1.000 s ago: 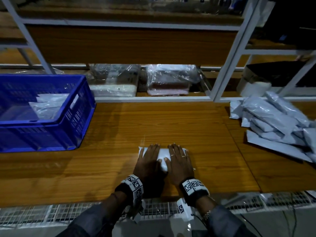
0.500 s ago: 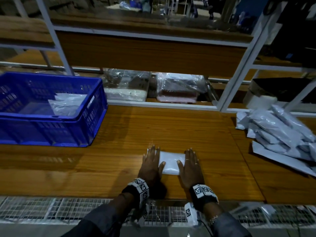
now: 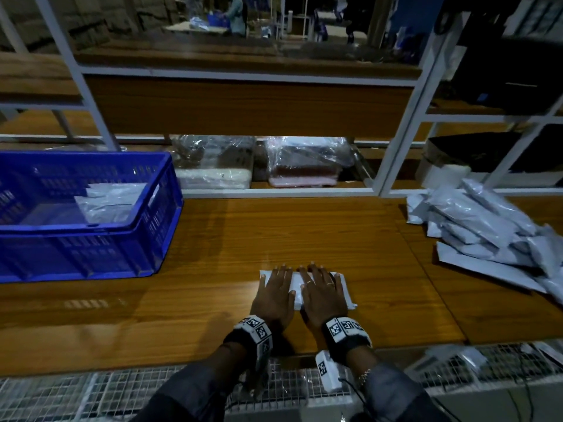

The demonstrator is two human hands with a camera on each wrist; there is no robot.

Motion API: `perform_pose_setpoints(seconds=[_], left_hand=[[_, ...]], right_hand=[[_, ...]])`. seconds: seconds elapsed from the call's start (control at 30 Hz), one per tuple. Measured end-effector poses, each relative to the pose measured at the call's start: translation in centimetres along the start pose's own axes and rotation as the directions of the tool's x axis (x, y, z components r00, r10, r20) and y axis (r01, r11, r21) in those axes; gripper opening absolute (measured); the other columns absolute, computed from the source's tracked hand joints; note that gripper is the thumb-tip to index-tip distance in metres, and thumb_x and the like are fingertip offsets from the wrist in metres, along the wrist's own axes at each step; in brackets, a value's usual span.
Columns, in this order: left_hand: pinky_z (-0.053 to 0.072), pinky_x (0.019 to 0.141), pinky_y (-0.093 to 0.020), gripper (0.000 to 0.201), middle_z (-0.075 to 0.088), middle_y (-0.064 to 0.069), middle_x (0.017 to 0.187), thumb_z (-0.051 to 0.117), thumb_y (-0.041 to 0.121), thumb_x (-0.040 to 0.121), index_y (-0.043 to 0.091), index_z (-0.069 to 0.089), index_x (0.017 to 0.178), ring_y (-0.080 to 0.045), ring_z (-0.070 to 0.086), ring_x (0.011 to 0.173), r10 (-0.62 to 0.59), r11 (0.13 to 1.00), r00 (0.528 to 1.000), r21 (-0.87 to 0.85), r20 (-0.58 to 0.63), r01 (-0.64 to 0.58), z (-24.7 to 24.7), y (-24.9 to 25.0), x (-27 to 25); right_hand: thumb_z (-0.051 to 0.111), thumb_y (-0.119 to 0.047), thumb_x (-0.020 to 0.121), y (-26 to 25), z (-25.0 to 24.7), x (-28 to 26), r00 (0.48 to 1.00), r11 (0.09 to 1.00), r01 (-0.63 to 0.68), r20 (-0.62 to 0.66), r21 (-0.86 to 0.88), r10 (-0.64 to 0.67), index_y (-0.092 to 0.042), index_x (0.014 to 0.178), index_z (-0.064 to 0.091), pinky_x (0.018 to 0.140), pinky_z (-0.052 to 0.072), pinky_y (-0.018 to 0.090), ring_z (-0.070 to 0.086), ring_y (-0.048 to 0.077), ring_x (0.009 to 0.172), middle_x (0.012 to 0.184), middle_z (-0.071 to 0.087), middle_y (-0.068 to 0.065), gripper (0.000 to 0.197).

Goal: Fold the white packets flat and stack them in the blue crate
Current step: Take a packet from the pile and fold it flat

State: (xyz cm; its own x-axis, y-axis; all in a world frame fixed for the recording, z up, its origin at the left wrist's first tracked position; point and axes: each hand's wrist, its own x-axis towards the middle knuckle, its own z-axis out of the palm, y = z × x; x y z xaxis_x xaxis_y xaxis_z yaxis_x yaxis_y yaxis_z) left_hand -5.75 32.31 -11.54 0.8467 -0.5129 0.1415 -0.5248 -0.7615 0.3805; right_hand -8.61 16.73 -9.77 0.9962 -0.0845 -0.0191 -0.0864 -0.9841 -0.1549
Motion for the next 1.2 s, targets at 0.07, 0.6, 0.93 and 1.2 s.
perform_pose_setpoints(seconds=[0.07,0.6,0.93,1.2], left_hand=[[0.042,0.108,-0.060,0.056,0.046,-0.017,0.153,0.034,0.033,0.102,0.002,0.047,0.148,-0.033,0.046,0.141,0.014,1.000,1.000,0.018,-0.015,-0.013,0.4,-0.4,0.0],[0.007,0.126,-0.048,0.076,0.005,-0.016,0.168,0.016,0.055,0.104,0.005,0.011,0.160,-0.029,0.002,0.156,-0.057,0.998,0.998,0.000,-0.005,0.057,1.4,-2.2,0.5],[0.006,0.126,-0.047,0.083,0.001,-0.018,0.167,0.008,0.060,0.100,0.001,0.009,0.160,-0.034,0.003,0.155,-0.025,0.997,0.994,-0.066,0.104,0.032,1.3,-3.0,1.6],[0.028,0.120,-0.053,0.058,0.041,-0.014,0.157,0.030,0.033,0.102,0.004,0.043,0.150,-0.031,0.039,0.145,0.041,0.999,0.999,0.029,0.010,-0.041,0.9,0.0,0.6]], right_hand=[[0.029,-0.039,0.104,-0.1,0.5,-0.1,0.999,1.000,0.003,-0.036,-0.018,-0.004,-0.031,0.161,0.016,0.123,0.003,0.049,0.014,0.024,0.154,0.168,0.014,0.001,0.059],[0.022,-0.056,0.105,2.5,1.5,-0.2,0.981,0.972,-0.190,-0.011,0.141,0.193,-0.017,0.162,0.008,0.125,-0.002,0.037,-0.002,0.020,0.156,0.169,-0.002,0.004,0.070],[0.014,-0.054,0.103,2.0,2.1,-0.4,0.976,0.980,-0.164,-0.123,0.111,0.178,-0.018,0.160,0.019,0.126,0.005,0.044,0.012,0.025,0.155,0.168,0.016,0.006,0.068],[0.039,-0.028,0.103,-0.3,2.5,-1.4,0.989,1.000,-0.023,-0.150,-0.016,0.020,-0.028,0.161,0.018,0.123,-0.005,0.048,0.011,0.021,0.155,0.168,0.012,-0.003,0.061]])
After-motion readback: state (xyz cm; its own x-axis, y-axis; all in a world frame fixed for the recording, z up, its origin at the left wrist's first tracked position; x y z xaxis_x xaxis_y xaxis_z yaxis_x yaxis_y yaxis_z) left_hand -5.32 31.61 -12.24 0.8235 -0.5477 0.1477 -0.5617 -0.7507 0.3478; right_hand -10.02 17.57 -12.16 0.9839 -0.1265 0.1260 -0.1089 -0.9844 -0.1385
